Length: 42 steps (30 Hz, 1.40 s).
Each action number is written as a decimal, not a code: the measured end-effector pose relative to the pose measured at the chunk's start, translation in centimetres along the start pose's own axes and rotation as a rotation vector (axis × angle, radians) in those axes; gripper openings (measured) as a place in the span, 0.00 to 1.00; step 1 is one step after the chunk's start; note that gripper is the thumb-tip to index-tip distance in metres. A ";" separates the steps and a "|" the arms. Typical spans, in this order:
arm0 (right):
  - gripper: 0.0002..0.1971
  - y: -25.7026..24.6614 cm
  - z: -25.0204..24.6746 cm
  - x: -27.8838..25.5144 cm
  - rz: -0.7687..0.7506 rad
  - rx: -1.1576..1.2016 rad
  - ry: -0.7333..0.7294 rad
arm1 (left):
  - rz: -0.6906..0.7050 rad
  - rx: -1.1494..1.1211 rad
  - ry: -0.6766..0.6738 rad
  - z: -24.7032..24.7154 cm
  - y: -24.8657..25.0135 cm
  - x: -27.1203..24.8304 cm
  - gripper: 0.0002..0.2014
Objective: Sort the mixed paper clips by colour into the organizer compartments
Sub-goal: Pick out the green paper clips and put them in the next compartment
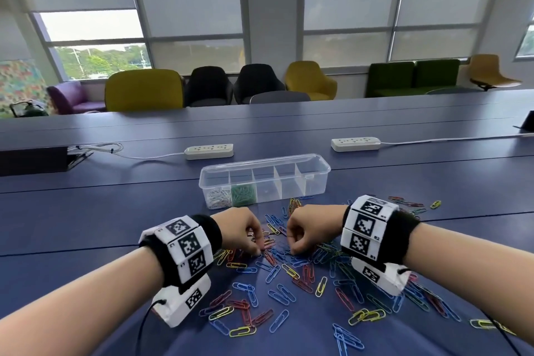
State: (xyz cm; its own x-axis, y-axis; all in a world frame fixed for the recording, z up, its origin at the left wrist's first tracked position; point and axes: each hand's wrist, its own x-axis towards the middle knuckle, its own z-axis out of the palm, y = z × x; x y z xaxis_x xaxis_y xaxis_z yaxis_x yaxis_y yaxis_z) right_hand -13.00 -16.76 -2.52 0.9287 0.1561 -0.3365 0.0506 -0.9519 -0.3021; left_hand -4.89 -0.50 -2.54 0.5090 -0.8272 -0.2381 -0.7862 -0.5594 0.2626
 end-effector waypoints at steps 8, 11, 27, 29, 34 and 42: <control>0.04 0.8 -0.1 -1.6 0.033 -0.057 0.015 | 0.044 -0.008 0.040 0.0 -0.8 -0.7 0.06; 0.09 1.2 -0.2 -2.1 0.033 -0.012 0.017 | 0.051 0.021 0.028 0.1 -0.8 -0.9 0.06; 0.10 0.6 -1.2 -2.6 0.023 0.149 0.101 | 0.013 0.082 -0.064 0.4 0.2 -0.9 0.07; 0.11 -0.2 -1.4 -1.4 0.026 0.136 0.086 | -0.003 0.118 -0.073 0.5 0.4 -0.9 0.08; 0.18 -2.4 -1.6 1.5 0.050 0.029 0.048 | -0.012 0.044 -0.041 -0.3 0.1 -1.5 0.06; 0.11 -2.6 -0.7 3.3 0.053 -0.033 0.038 | -0.164 -1.272 0.088 -3.5 -2.7 -3.3 0.16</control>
State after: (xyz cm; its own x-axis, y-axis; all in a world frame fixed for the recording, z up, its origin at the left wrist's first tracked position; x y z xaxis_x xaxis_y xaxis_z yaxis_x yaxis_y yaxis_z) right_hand -9.80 -13.92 -2.21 0.9437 0.0960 -0.3165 0.0128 -0.9668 -0.2552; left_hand -3.23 3.58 0.81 0.6271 -0.7176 -0.3030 0.1485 -0.2718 0.9508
